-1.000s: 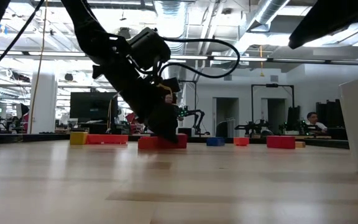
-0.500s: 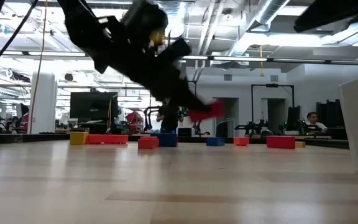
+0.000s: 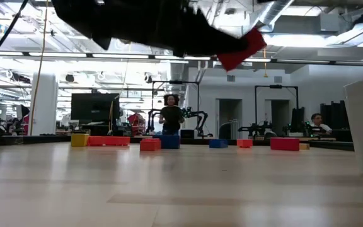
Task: Sort blocks by size
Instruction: Put the large red wooden block into the gray bin
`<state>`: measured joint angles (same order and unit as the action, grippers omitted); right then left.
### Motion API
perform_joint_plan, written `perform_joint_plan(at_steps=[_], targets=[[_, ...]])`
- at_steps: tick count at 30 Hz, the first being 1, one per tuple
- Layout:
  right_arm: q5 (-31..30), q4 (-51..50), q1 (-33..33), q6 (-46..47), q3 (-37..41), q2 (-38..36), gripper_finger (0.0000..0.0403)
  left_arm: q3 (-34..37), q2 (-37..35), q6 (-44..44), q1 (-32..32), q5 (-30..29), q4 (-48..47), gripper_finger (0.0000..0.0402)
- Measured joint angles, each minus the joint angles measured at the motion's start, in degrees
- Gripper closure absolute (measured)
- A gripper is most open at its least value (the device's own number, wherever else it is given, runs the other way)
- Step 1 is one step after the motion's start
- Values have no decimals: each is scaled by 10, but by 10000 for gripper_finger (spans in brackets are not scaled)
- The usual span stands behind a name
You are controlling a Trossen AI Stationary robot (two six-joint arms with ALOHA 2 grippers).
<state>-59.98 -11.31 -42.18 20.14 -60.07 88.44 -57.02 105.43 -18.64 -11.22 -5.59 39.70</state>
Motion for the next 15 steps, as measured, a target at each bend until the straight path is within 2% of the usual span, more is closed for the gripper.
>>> perform_joint_plan(at_steps=[2,5,9,15], targets=[[15,36,14,-45,0,0,114,-6,-3,-9,-14,-2,-7,356],[14,51,19,-84,-13,0,103,-11,-20,-19,-35,-42,-42,352],[14,53,18,-95,-25,0,101,-11,-66,-26,-54,-85,-94,350],[18,51,12,-95,-25,0,101,-10,-118,-19,-65,-87,-145,349]])
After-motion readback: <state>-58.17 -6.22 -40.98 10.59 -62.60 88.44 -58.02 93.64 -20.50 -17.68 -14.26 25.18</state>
